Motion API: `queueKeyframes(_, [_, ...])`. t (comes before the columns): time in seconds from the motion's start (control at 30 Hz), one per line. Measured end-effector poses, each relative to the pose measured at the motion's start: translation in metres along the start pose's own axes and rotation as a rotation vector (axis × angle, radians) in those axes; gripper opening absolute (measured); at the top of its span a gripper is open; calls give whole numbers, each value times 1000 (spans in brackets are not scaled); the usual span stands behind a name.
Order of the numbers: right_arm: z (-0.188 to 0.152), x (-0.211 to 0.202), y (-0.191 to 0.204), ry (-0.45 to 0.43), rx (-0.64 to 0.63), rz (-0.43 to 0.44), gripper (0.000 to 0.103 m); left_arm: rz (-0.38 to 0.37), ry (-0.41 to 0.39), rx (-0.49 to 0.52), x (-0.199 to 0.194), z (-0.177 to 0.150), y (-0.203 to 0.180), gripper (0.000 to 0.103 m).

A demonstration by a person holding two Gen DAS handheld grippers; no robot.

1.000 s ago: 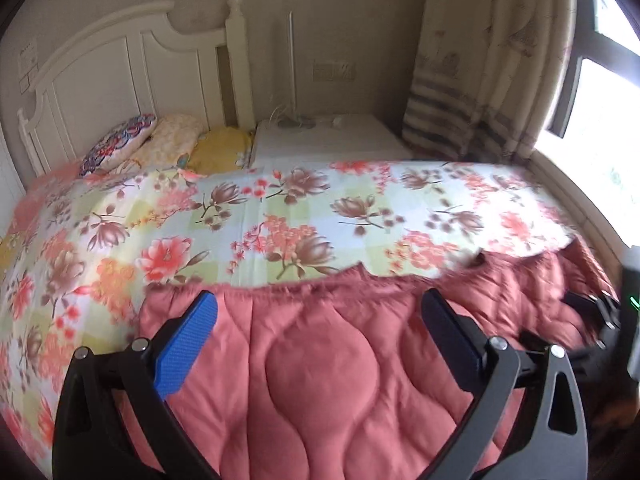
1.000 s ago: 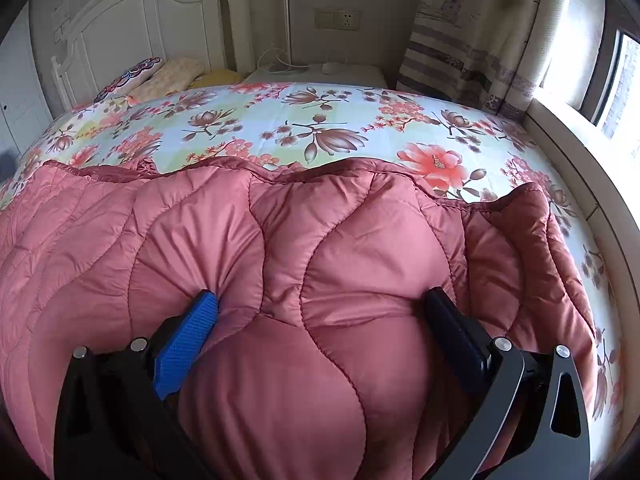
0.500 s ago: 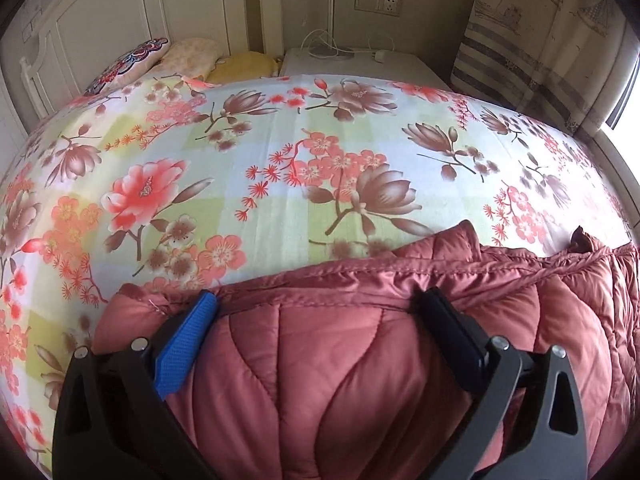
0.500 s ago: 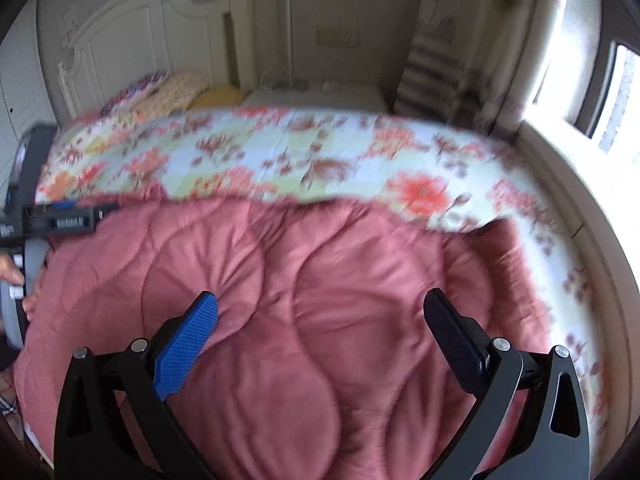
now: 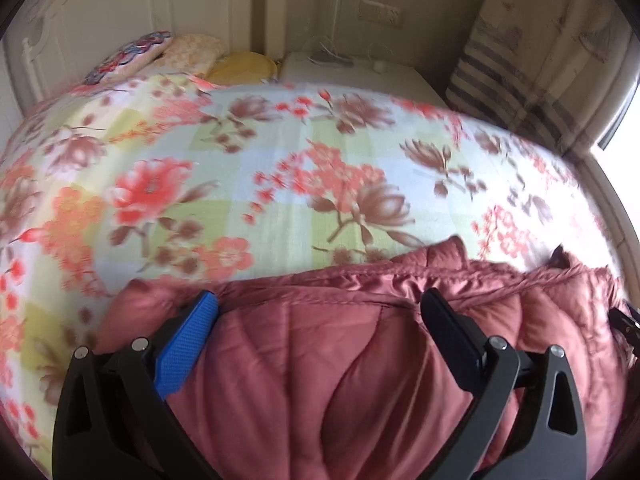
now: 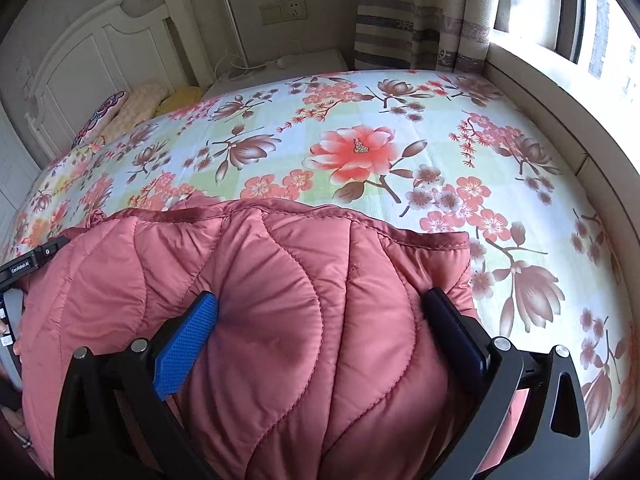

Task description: Fold large clothes

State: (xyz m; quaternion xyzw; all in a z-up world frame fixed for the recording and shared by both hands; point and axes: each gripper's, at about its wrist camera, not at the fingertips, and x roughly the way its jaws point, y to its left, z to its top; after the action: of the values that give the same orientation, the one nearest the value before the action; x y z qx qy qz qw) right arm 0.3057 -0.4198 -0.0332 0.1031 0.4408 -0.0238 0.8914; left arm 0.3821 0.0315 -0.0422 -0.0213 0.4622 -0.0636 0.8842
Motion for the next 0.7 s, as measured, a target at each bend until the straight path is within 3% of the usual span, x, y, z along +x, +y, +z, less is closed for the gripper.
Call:
queueKeyframes(0.13, [-19,-74,9,-177,-2,130,98,-28,-164,-43,-85,-13,1,101])
queueKeyframes(0.27, [-63,-126,46,-235,-185,183,98,-40,-269,116,-143,-57,-44,101])
queueKeyframes(0.33, [-90,-139,55,-240,-231,186,98,-29,-266,208,-146,-81,-70,101])
queueKeyframes(0.43, [-134,-154,52,-208,-242,259,98,16,-227,301,-128,-110,-94,101])
queueKeyframes(0.53, [-182,-165,41,-151,-253,339,98,52,-173,325,-99,-131,-98,101])
queueKeyframes(0.7, [-236,-146,21,-7,-164,357,95,8,-178,285,-82,-146,-88,101])
